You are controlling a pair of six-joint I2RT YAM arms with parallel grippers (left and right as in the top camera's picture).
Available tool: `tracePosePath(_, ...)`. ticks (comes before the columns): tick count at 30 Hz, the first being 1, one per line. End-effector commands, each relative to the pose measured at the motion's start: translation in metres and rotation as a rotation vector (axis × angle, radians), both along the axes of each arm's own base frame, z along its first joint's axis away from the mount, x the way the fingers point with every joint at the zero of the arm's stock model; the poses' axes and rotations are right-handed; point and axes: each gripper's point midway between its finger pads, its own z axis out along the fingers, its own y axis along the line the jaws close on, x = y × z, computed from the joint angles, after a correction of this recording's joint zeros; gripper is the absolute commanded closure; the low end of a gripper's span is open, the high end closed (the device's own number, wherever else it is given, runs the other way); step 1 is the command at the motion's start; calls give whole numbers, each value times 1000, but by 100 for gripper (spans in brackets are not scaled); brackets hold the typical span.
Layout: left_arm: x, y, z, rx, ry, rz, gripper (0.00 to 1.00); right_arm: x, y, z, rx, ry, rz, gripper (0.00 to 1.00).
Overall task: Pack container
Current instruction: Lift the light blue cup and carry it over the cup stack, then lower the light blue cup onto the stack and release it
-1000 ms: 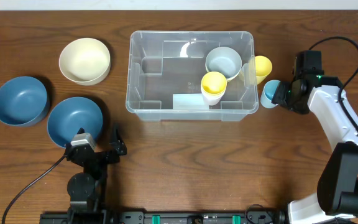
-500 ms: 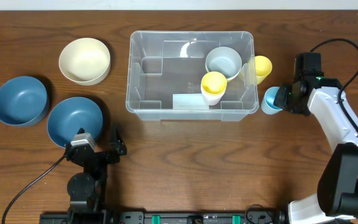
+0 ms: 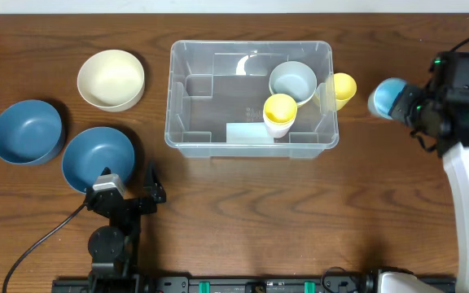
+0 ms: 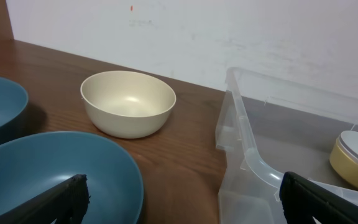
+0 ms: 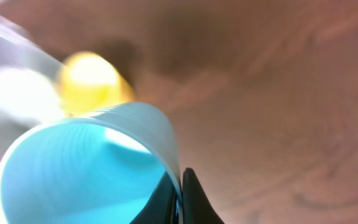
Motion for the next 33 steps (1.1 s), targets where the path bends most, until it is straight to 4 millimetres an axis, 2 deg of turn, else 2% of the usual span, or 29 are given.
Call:
tracePosePath(1, 0, 1, -18, -7, 46, 7, 2, 2, 38, 26, 71, -89, 124, 99)
tracePosePath(7, 0, 1, -18, -7, 46, 7, 2, 10, 98, 35, 82, -143, 290, 99)
tracePosePath(13, 0, 1, -18, -7, 46, 7, 2, 24, 144, 28, 69, -166, 396, 99)
tracePosePath(16, 0, 1, -18, -7, 46, 7, 2, 30, 162, 15, 71, -142, 433, 99)
tracePosePath(24, 0, 1, -18, -7, 46, 7, 2, 32, 199, -39, 61, -5, 515, 99)
tracePosePath(29, 0, 1, -18, -7, 46, 7, 2, 32, 212, -61, 59, 52, 532, 98)
tracePosePath(30, 0, 1, -18, -7, 46, 7, 2, 32, 212, -64, 60, 59, 528, 97)
tracePosePath(31, 0, 1, -18, -7, 46, 7, 2, 32, 213, -67, 61, 66, 526, 92)
tracePosePath(32, 0, 1, -18, -7, 46, 7, 2, 32, 213, -68, 61, 68, 526, 73)
tracePosePath(33, 0, 1, -18, -7, 46, 7, 2, 32, 212, -68, 60, 69, 526, 61)
